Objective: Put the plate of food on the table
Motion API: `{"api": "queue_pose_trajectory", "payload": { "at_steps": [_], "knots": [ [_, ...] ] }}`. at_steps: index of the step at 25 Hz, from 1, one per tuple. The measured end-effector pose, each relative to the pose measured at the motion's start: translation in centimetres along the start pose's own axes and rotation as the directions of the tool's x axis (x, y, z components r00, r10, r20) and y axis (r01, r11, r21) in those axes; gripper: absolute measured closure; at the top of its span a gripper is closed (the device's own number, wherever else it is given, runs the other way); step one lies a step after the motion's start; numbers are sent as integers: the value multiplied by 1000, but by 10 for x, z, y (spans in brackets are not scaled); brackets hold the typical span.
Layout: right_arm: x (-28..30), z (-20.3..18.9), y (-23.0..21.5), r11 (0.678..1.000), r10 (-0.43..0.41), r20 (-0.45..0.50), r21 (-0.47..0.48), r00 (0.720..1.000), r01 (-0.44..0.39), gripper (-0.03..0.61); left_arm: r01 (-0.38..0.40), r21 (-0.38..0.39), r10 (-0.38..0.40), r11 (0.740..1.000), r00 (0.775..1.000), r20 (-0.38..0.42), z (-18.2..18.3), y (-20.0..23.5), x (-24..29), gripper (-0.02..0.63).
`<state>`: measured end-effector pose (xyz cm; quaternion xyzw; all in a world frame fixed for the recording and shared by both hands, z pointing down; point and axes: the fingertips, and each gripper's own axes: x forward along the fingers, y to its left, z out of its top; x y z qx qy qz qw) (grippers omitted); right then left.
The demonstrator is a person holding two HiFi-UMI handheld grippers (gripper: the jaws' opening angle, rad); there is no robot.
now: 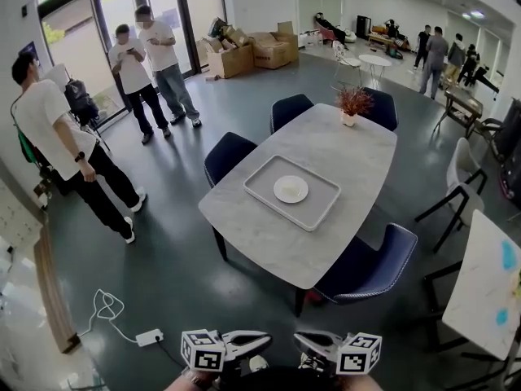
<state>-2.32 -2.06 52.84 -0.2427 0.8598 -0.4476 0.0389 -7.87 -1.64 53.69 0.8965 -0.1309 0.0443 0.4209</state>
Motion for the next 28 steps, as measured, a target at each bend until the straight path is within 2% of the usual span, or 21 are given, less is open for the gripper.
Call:
{"api": "queue_pose_trajectory", "payload": {
  "at_steps": [4, 8, 28],
  "knots": [
    [-1, -6, -3, 1000, -4, -11, 4, 1000, 4, 568, 4, -17, -4, 1000, 1000, 29, 3, 0, -2, 604],
    [1, -11, -2, 999, 16, 5, 29, 1000, -16, 568, 17, -30, -16, 999, 1000, 15, -4, -5, -3, 604],
    [-10, -11, -2, 1000, -8, 15, 19, 1000, 8, 568, 50, -11, -50, 999, 999, 2, -10, -15, 7, 604]
  ]
}}
